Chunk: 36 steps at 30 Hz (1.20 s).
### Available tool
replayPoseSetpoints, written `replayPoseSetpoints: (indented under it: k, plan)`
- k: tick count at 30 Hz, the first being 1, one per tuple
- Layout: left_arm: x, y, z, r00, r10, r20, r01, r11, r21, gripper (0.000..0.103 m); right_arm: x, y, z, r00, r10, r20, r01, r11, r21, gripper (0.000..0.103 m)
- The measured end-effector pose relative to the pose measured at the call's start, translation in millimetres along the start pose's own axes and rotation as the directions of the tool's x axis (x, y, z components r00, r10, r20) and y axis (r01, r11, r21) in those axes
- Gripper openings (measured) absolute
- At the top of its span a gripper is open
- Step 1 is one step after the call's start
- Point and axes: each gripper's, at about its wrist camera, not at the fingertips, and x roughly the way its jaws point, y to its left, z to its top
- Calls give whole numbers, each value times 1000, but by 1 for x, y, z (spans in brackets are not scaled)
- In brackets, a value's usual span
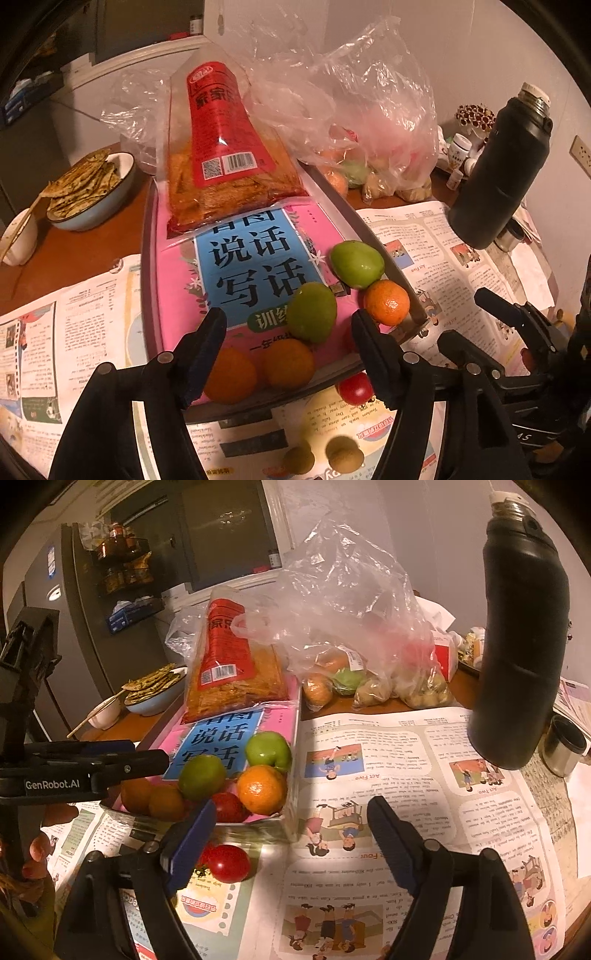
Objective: Organize fruits
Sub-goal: 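Withdraw both open tools toward the cherry tomatoes and kiwis on the newspaper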
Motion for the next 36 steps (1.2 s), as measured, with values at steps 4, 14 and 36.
replayPoseSetpoints:
  k: [4, 14, 36]
  plan:
    - [-11, -1, -2, 1000, 1, 23, -1, 1000, 2, 72, -3, 3, -1, 1000, 3, 4, -3, 1000, -7, 84]
    - [-28, -7, -9, 999, 19, 39, -20, 1000, 15, 72, -13, 8, -1, 1000, 13, 22, -12, 1000, -28, 87]
    - [-52, -11, -40, 998, 18, 59, -20, 999, 37, 72, -19, 12, -4, 999, 33, 19, -32, 999, -39, 93]
